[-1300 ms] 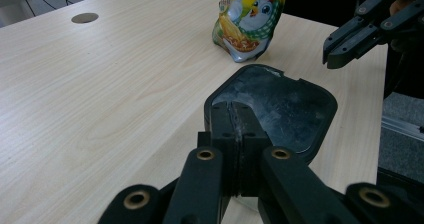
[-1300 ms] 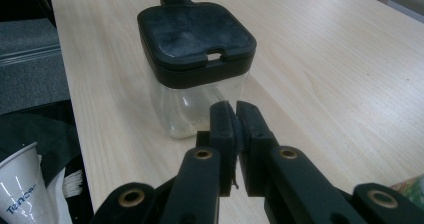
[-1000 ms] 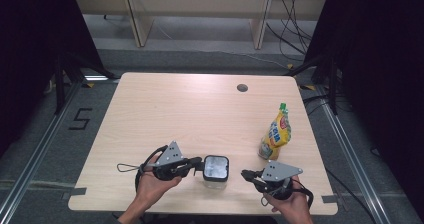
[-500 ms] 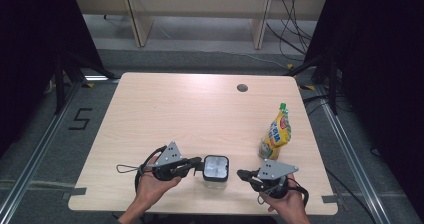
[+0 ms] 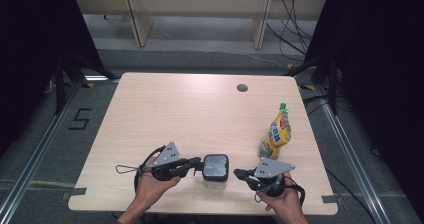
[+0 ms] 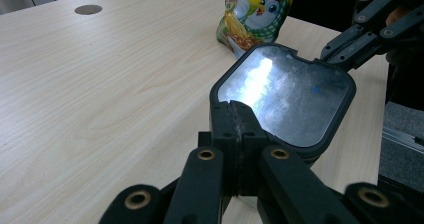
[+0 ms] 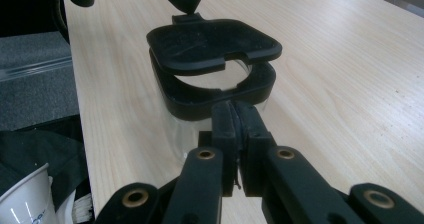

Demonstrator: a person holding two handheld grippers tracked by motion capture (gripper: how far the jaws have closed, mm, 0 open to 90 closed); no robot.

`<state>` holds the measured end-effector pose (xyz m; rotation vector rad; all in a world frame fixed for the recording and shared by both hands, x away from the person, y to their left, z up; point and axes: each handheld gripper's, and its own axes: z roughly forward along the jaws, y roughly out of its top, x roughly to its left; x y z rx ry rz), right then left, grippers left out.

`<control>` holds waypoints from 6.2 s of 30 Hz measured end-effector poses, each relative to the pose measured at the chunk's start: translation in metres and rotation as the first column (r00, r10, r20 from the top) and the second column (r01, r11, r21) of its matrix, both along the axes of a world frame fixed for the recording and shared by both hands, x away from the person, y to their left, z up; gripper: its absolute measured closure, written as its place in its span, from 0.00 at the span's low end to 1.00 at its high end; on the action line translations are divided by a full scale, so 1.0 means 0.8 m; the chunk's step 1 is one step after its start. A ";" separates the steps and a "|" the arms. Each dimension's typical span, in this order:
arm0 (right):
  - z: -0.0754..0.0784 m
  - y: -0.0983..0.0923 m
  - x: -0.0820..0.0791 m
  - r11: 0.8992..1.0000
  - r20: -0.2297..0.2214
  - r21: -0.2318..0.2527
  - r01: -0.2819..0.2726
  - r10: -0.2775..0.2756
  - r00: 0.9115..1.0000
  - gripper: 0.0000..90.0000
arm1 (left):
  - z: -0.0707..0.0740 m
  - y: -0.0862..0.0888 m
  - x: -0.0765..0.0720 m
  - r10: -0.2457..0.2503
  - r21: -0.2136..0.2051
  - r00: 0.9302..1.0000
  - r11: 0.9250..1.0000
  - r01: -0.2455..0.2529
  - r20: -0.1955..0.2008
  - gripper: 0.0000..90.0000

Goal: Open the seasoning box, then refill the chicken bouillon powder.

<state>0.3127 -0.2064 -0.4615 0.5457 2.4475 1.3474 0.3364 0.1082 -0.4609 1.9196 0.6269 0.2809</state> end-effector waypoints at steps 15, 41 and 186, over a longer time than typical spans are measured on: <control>0.009 0.022 0.003 0.999 0.014 0.001 -0.035 0.035 0.999 0.98 | -0.001 0.006 0.001 0.000 -0.015 1.000 1.000 0.000 -0.013 0.92; 0.034 0.055 0.006 0.997 0.064 0.012 -0.070 0.069 0.996 0.97 | -0.052 0.020 0.015 -0.183 0.072 0.982 0.981 0.180 0.037 0.66; -0.019 -0.100 0.065 0.820 -0.002 0.031 0.572 -0.572 0.820 0.30 | -0.052 0.057 -0.061 0.036 0.224 0.999 0.974 -0.028 -0.035 0.30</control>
